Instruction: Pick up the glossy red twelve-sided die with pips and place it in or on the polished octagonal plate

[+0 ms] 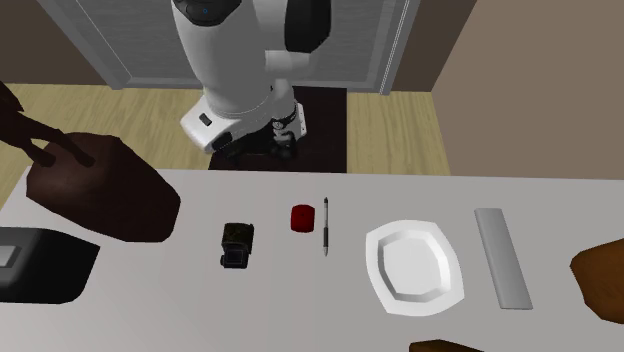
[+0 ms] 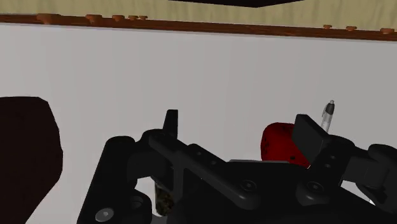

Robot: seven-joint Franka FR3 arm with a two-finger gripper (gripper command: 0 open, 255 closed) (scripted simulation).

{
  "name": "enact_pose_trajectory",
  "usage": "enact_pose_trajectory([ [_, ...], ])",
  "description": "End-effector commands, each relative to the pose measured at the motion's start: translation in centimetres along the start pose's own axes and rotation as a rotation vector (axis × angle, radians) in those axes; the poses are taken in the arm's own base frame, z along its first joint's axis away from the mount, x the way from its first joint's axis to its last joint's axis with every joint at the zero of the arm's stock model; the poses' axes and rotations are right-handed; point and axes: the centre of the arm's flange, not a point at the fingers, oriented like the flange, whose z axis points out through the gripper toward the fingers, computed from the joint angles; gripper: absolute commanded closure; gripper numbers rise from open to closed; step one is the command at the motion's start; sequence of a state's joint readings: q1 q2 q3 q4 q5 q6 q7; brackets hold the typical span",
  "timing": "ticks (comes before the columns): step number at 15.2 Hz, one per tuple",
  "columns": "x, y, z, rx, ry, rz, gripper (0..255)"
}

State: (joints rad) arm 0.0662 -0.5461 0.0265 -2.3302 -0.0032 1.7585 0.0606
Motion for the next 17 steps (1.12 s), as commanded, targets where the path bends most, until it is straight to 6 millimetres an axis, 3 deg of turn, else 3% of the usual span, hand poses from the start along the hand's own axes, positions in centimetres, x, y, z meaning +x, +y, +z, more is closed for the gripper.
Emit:
enact_pose_trajectory([
  [1, 2.0, -1.9, 1.3, 0.006, 0.002, -0.029, 0],
  [9, 7.6, -8.4, 5.6, 0.024, 0.006, -0.134, 0],
  [17, 7.6, -8.5, 9.6, 0.024, 0.006, -0.134, 0],
])
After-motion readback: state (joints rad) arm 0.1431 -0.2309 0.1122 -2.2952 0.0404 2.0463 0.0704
